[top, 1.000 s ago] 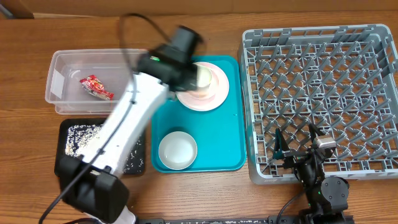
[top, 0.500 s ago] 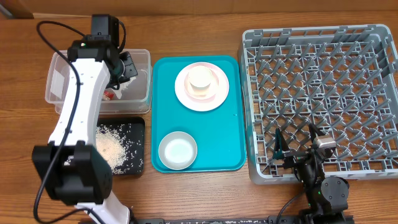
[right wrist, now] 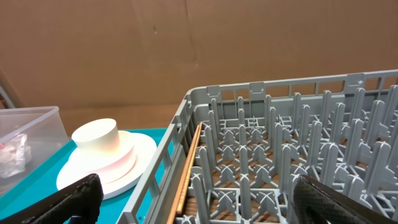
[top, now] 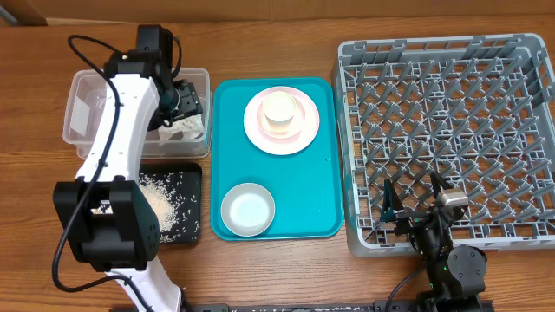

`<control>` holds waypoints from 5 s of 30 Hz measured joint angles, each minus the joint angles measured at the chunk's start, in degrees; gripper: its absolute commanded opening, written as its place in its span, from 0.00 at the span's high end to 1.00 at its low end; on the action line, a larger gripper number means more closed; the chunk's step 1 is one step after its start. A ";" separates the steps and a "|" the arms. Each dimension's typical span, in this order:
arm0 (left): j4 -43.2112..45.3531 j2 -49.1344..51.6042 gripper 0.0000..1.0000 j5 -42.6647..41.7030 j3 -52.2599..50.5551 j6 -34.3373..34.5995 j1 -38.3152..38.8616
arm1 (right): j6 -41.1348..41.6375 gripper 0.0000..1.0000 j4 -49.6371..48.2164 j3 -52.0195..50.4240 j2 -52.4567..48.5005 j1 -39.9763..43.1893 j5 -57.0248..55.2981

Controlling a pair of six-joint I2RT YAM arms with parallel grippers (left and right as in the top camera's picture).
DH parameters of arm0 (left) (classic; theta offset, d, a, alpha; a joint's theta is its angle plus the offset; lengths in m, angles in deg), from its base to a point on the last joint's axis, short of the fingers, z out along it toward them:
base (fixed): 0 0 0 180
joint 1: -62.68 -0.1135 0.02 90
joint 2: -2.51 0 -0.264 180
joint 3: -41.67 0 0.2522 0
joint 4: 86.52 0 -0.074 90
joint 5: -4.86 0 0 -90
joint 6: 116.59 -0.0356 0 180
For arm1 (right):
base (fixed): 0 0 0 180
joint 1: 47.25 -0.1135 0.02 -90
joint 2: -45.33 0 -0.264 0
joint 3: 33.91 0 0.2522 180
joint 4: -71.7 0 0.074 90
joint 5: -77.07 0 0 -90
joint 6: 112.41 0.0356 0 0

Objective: Sort waste into correct bins and load items into the dishwasher
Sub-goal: 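Carry the tissue to the clear bin and release it, then grasp the white cup on the pink plate with the left gripper, then lift the cup and move the right gripper toward it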

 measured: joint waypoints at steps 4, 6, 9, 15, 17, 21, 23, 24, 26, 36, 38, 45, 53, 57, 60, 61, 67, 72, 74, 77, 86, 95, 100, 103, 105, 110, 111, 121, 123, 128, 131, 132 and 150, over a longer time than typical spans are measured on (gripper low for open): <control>1.68 -2.27 0.40 -10.49 1.01 -1.01 0.61 | 0.02 0.00 0.00 0.00 0.00 0.00 0.00; 3.32 -3.41 0.44 -15.58 1.18 -1.36 1.84 | 0.02 0.00 -0.02 0.00 0.00 0.00 0.02; 5.95 -3.72 0.48 -19.17 1.62 -1.36 4.63 | 0.02 0.00 0.00 0.00 0.00 0.00 0.00; 10.71 -3.69 0.48 -17.18 1.64 -0.76 13.70 | 0.00 0.00 0.02 0.00 0.00 0.00 0.00; 12.00 -3.54 0.47 -15.30 1.66 -0.15 16.59 | 0.04 0.00 -0.02 0.00 0.00 0.00 0.00; 13.09 -2.71 0.47 -12.00 1.66 0.92 20.92 | 0.00 0.00 0.00 0.00 0.00 0.00 0.02; 13.57 -1.90 0.47 -10.67 1.66 1.75 21.64 | 0.02 0.00 -0.02 0.00 0.00 0.00 0.02; 13.84 -1.44 0.46 -10.14 1.66 2.03 21.73 | 0.00 0.00 0.02 0.00 0.00 0.00 0.02; 14.32 -0.31 0.47 -9.16 1.66 2.40 21.70 | 0.02 0.00 -0.02 0.00 0.00 0.00 0.02; 14.75 5.62 0.46 -7.72 1.66 4.26 20.96 | 0.02 0.00 0.00 0.00 0.00 0.00 0.00; 14.78 6.93 0.46 -7.61 1.66 4.68 20.65 | 0.00 0.00 0.00 0.00 0.00 0.00 0.02; 14.93 10.36 0.57 -7.43 1.66 5.42 20.17 | 0.04 0.00 0.00 0.00 0.00 0.00 0.00; 14.97 10.69 0.71 -7.43 1.66 5.60 20.17 | 0.00 0.00 0.02 0.00 0.00 0.00 0.00; 14.93 10.69 0.80 -7.43 1.66 5.57 19.96 | 0.00 0.00 0.00 0.00 0.00 0.00 0.00; 14.75 10.69 0.82 -7.43 1.66 5.60 19.47 | 0.00 0.00 -0.02 0.00 0.00 0.00 0.00; 14.64 10.69 0.84 -7.45 1.66 5.62 19.32 | 0.00 0.00 0.02 0.00 0.00 0.00 0.02; 13.16 10.69 0.96 -7.30 1.70 5.77 18.71 | 0.02 0.00 0.02 0.00 0.00 0.00 0.02; 12.37 10.62 0.96 -7.26 1.70 5.81 18.71 | 0.02 0.00 0.00 0.00 0.00 0.00 0.02; 11.91 10.38 0.96 -7.26 1.70 5.81 18.71 | 0.00 0.00 0.02 0.00 0.00 0.00 0.02; 11.58 9.22 0.96 -7.69 1.70 5.79 18.67 | 0.02 0.00 -0.02 0.00 0.00 0.00 0.02; 11.61 0.22 0.96 -25.22 1.77 3.02 14.47 | 0.02 0.00 0.00 0.00 0.00 0.00 0.02; 8.39 -0.61 0.96 -56.98 1.88 -8.44 8.33 | 0.02 0.00 0.02 0.00 0.00 0.00 0.02; 8.09 -0.61 0.96 -63.93 1.88 -14.16 7.17 | 0.02 0.00 0.02 0.00 0.00 0.00 0.04; 8.28 -0.61 0.96 -65.59 1.88 -16.63 7.10 | 0.04 0.00 0.02 0.00 0.00 0.00 0.02; 9.16 -0.61 0.96 -66.27 1.88 -17.70 7.10 | -0.02 0.00 0.00 0.00 0.00 0.00 0.04; 13.49 -0.61 0.96 -67.28 1.88 -18.86 7.10 | 0.00 0.00 -2.86 0.00 0.00 0.00 -1.31; 13.66 -0.61 0.96 -67.36 1.88 -18.99 7.10 | 0.02 0.00 -3.19 0.00 0.00 0.00 -1.55; 13.20 -0.61 0.96 -78.40 1.88 -24.37 7.10 | 2.32 0.00 -2.12 0.00 0.00 0.00 1.55; 13.20 -0.61 0.96 -80.46 1.88 -25.20 7.10 | 4.59 0.00 -2.54 0.00 0.00 0.00 2.67; 13.35 -0.61 0.96 -84.15 1.88 -26.27 7.10 | 12.98 0.00 1.77 3.23 -0.55 0.00 4.46; 13.40 -0.61 0.96 -84.80 1.88 -26.82 7.10 | 15.30 0.00 5.73 10.21 -3.10 0.00 4.98; 13.42 -0.61 0.96 -85.02 1.88 -26.86 7.10 | 15.80 0.00 7.34 13.42 -4.70 -0.02 5.49; 14.23 -0.61 0.96 -86.64 1.88 -28.11 7.10 | 18.18 0.00 19.56 63.10 -62.34 0.00 44.02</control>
